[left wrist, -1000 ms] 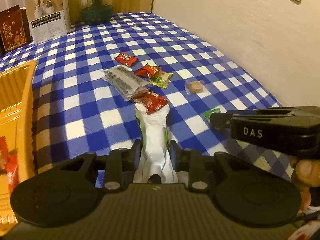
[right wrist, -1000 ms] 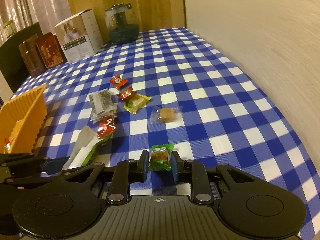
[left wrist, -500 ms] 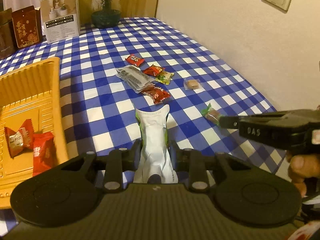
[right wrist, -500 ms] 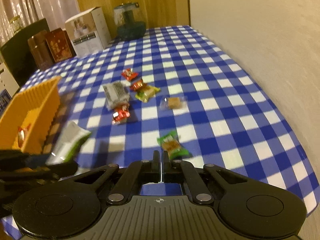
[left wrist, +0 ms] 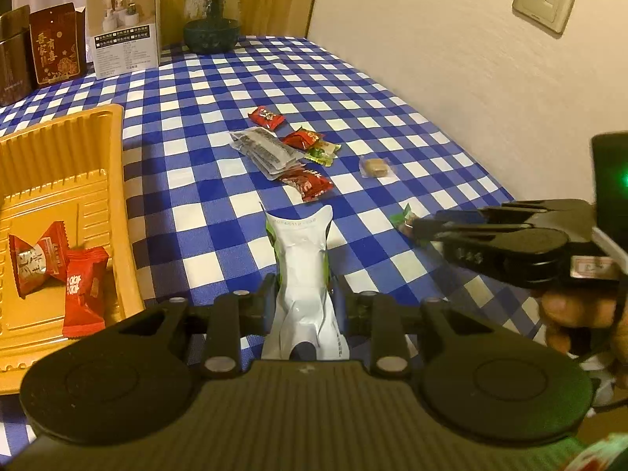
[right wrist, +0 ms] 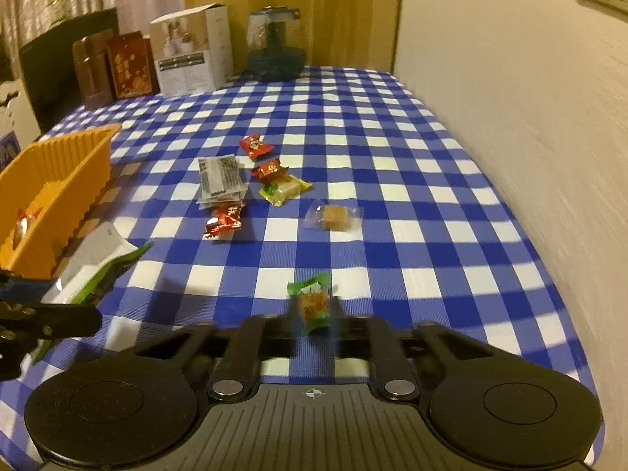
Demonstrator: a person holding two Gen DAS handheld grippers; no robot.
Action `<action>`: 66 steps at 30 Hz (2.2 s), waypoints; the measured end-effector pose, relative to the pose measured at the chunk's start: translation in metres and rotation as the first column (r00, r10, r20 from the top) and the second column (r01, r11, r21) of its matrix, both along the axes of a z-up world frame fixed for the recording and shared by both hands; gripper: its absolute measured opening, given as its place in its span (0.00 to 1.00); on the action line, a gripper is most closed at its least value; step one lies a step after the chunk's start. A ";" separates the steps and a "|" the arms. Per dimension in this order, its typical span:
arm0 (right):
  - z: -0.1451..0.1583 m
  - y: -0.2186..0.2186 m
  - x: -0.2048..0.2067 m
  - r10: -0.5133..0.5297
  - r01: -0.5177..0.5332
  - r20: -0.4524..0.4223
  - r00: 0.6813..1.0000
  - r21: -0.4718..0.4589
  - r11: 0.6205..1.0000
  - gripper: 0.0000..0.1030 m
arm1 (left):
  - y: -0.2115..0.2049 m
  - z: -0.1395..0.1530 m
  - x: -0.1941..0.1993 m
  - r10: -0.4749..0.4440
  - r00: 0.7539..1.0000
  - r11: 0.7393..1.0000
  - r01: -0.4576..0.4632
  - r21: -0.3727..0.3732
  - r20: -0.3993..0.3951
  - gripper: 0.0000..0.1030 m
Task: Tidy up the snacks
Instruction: 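Carry the white bag and green cake over the orange tray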
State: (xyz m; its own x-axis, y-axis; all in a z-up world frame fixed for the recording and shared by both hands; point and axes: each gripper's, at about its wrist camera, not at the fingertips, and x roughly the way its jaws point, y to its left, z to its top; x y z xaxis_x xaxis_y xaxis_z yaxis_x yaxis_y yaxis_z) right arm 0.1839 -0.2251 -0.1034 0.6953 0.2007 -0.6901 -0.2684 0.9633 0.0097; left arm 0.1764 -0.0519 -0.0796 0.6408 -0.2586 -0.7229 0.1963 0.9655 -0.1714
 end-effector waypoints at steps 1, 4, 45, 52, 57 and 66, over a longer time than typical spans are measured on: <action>-0.002 0.000 0.002 0.008 -0.008 0.003 1.000 -0.002 1.000 0.46 | 0.000 0.000 0.001 0.000 1.000 1.000 0.000 -0.003 0.000 0.25; -0.009 0.000 0.010 0.028 -0.028 -0.010 1.000 -0.015 1.000 0.46 | 0.001 0.000 0.003 0.002 1.000 1.000 -0.002 -0.010 -0.001 0.25; 0.109 0.102 -0.094 0.090 -0.101 0.069 0.994 0.183 0.978 0.21 | 0.090 0.078 -0.084 0.201 0.977 0.980 -0.200 -0.015 0.072 0.25; 0.119 0.130 -0.101 0.110 -0.122 0.068 0.992 0.204 0.971 0.21 | 0.124 0.086 -0.097 0.254 0.965 0.967 -0.254 -0.001 0.069 0.25; 0.124 0.149 -0.100 0.136 -0.147 0.066 0.989 0.212 0.966 0.21 | 0.144 0.091 -0.102 0.287 0.955 0.957 -0.289 0.014 0.069 0.25; 0.128 0.173 -0.091 0.164 -0.175 0.071 0.984 0.216 0.960 0.21 | 0.173 0.091 -0.104 0.328 0.943 0.944 -0.330 0.024 0.056 0.25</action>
State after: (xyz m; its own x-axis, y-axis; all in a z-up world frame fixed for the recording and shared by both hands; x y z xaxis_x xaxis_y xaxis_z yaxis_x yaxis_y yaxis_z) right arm 0.0924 -0.0519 0.0244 0.6718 0.4620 -0.5791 -0.4332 0.8791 0.1988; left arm 0.0727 0.1214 0.0113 0.7219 -0.0046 -0.6919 -0.1253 0.9826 -0.1373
